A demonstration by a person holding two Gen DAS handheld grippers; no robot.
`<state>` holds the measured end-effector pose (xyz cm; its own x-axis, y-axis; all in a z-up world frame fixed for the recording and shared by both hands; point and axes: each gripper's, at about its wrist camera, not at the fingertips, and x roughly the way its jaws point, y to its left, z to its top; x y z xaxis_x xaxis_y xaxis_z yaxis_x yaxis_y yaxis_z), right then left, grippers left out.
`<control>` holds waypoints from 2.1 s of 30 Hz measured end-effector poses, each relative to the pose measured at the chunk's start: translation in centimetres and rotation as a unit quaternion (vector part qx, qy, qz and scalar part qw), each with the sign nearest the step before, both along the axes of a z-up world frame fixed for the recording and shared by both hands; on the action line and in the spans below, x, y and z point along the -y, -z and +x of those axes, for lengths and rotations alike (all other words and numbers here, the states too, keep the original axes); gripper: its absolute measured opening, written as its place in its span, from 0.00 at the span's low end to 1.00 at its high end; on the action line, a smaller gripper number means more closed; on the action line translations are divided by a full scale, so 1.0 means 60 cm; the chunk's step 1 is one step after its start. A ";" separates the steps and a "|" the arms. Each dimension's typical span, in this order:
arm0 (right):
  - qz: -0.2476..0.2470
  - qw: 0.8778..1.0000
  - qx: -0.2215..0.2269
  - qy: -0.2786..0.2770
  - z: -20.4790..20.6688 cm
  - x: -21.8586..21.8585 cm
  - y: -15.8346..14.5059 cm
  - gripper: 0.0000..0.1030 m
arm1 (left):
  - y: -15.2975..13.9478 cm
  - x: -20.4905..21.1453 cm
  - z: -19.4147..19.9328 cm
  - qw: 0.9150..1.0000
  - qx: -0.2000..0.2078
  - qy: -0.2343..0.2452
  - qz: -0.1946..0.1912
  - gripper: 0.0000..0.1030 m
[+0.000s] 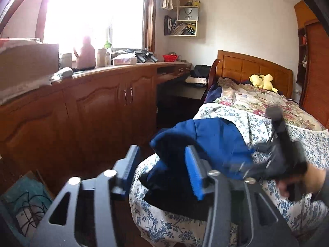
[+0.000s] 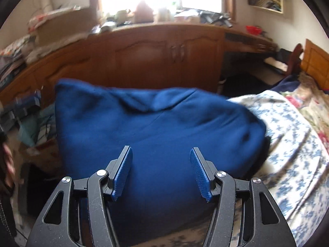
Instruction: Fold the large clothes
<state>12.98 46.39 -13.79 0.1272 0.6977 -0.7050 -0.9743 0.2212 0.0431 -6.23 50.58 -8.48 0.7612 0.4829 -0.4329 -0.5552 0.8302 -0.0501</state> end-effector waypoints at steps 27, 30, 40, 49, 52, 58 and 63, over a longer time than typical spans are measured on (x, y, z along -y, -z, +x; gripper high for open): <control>0.072 0.994 0.036 0.078 -0.044 0.324 -0.136 0.58 | -0.104 0.234 0.071 0.998 -0.003 0.052 0.036 0.55; 0.084 0.991 0.039 0.097 -0.042 0.381 -0.148 0.58 | -0.101 0.274 0.085 0.997 -0.005 0.067 0.029 0.55; 0.103 0.984 0.041 0.141 -0.033 0.517 -0.154 0.69 | -0.069 0.368 0.134 0.993 -0.026 0.111 -0.016 0.55; 0.112 0.972 0.038 0.201 -0.024 0.642 -0.120 0.78 | -0.025 0.482 0.176 0.986 -0.053 0.161 0.002 0.55; 0.118 0.965 0.044 0.229 -0.023 0.683 -0.110 0.78 | -0.015 0.524 0.185 0.983 -0.052 0.178 -0.002 0.55; 0.124 0.954 0.050 0.269 -0.031 0.761 -0.102 0.85 | -0.006 0.599 0.200 0.974 -0.051 0.221 -0.022 0.55; 0.119 0.943 0.049 0.306 -0.045 0.831 -0.098 0.88 | -0.005 0.653 0.195 0.970 -0.050 0.238 -0.024 0.55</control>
